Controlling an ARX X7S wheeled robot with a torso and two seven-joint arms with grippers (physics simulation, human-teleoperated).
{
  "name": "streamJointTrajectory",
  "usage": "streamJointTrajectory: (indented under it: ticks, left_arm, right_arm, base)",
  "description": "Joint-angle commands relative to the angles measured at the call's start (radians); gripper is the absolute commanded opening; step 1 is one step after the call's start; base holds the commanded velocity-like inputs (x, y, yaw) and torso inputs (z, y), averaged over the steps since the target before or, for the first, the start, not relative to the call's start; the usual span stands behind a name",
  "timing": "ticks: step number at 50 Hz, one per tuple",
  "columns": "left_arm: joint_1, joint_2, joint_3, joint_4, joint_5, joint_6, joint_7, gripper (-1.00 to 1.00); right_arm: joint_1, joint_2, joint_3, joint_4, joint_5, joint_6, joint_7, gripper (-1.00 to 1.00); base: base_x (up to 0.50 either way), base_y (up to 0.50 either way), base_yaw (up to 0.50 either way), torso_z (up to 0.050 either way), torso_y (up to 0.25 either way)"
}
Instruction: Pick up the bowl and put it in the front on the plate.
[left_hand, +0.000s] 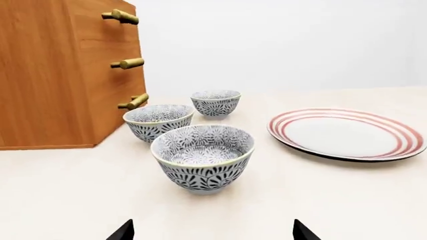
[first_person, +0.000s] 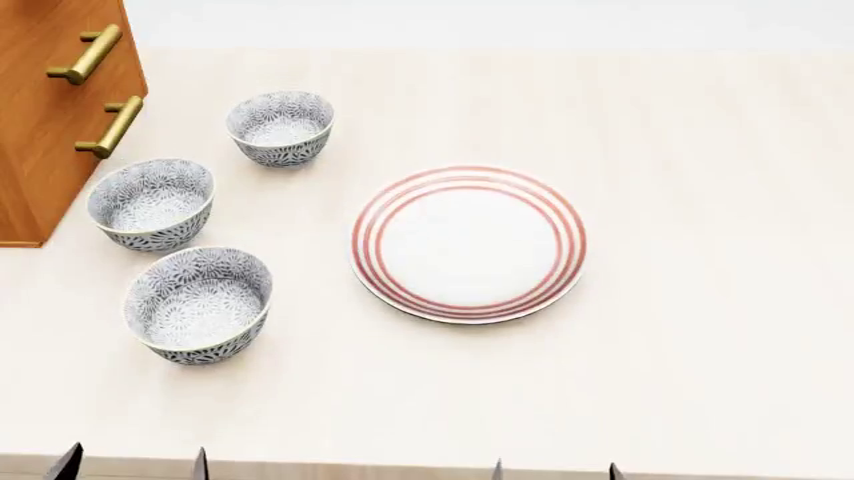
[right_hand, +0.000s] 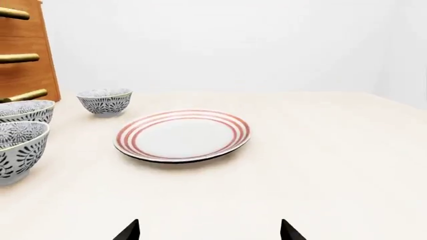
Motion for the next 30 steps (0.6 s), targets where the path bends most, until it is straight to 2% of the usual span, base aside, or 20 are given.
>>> streamJointTrajectory:
  ticks: [1,2,6,17,30]
  left_arm:
    - [0.045,-0.02,0.029,0.068,0.121,0.179,-0.094,1.0]
    - [0.064,-0.024,0.027,0.094,0.171,0.25,-0.137,1.0]
    - [0.086,-0.033,0.03,0.122,0.222,0.33,-0.183,1.0]
    - [0.09,-0.049,0.045,0.133,0.241,0.338,-0.21,1.0]
    - [0.084,-0.062,0.062,0.13,0.24,0.332,-0.23,1.0]
  right_arm:
    - [-0.041,0.01,-0.001,-0.053,0.044,-0.174,-0.007,1.0]
    - [-0.073,0.008,0.004,-0.084,0.066,-0.324,-0.026,1.0]
    - [-0.107,0.01,-0.002,-0.103,0.091,-0.501,-0.045,1.0]
    - [-0.118,0.024,-0.02,-0.098,0.101,-0.569,-0.033,1.0]
    - [-0.115,0.041,-0.037,-0.094,0.108,-0.572,-0.017,1.0]
  base:
    - [0.0,0.0,0.0,0.0,0.0]
    - [0.0,0.0,0.0,0.0,0.0]
    - [0.0,0.0,0.0,0.0,0.0]
    - [0.02,0.0,0.0,0.0,0.0]
    - [0.5,0.0,0.0,0.0,0.0]
